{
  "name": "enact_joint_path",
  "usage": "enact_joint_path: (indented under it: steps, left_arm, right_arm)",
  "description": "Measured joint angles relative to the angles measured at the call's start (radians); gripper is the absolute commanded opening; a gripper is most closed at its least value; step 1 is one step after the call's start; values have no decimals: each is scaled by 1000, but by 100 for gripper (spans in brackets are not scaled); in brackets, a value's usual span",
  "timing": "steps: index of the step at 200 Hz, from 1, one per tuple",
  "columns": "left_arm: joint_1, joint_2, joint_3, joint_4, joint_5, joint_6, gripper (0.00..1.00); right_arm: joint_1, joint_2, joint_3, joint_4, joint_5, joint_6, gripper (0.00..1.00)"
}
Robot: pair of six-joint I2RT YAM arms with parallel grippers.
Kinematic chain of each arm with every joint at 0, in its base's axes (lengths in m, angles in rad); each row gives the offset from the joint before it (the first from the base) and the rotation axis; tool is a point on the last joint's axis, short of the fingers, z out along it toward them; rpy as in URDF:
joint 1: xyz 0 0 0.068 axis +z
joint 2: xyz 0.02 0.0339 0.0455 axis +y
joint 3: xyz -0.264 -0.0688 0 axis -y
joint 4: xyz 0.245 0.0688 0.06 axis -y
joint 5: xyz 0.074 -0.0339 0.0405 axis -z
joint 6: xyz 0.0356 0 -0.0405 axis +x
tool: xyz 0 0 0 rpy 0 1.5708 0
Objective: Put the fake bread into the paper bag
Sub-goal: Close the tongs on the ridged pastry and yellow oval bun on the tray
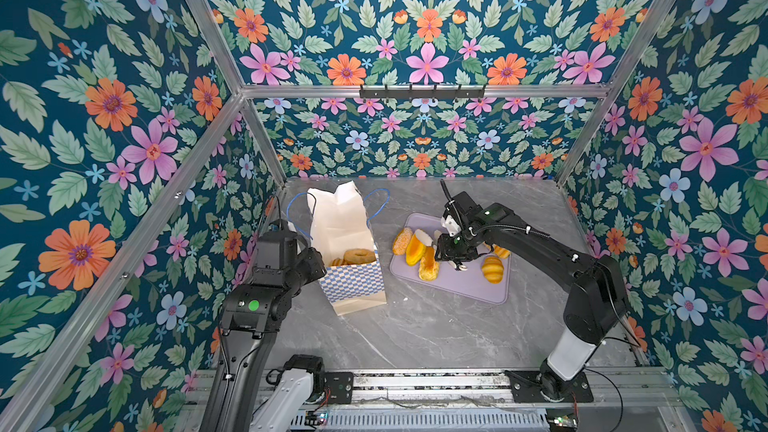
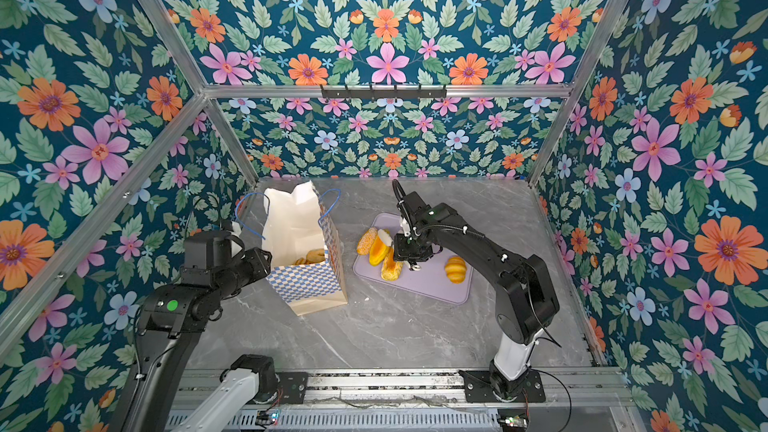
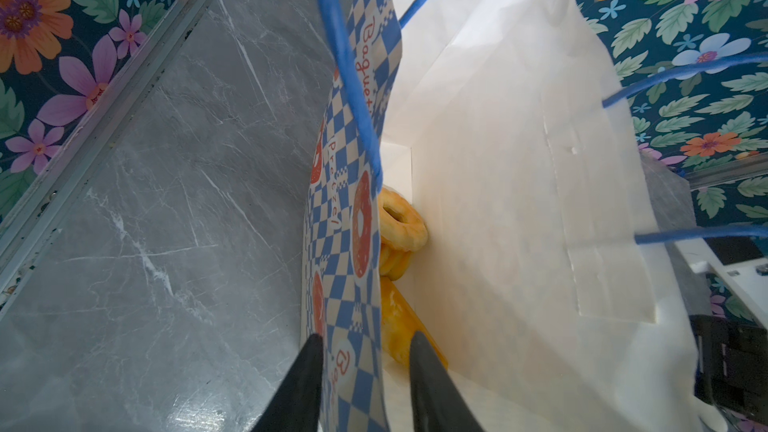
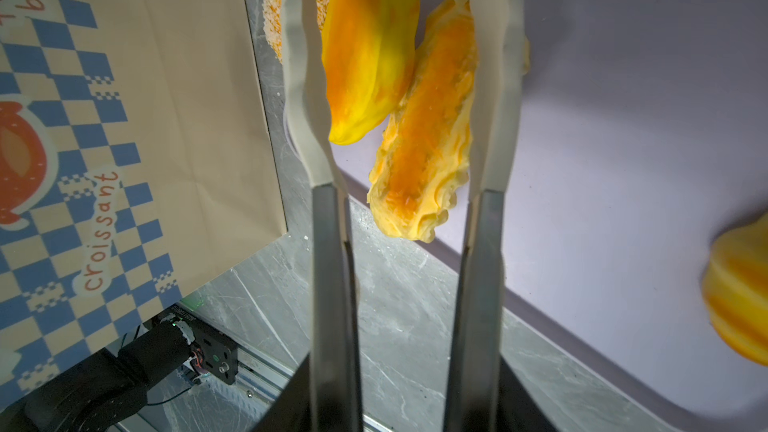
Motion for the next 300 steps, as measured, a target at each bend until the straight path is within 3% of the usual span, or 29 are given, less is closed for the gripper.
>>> enact_joint_path:
  steps: [129, 199, 300]
  left_arm:
    - [0, 6, -6, 3, 0, 0, 37]
    - [0, 4, -6, 3, 0, 0, 37]
    - [0, 2, 2, 3, -1, 0, 36]
  right_arm:
    - [-21, 55, -3, 60, -73, 0, 46]
    - [-27, 59, -24, 95, -84, 1, 37]
    - [-31, -53, -69, 96, -50, 4, 32]
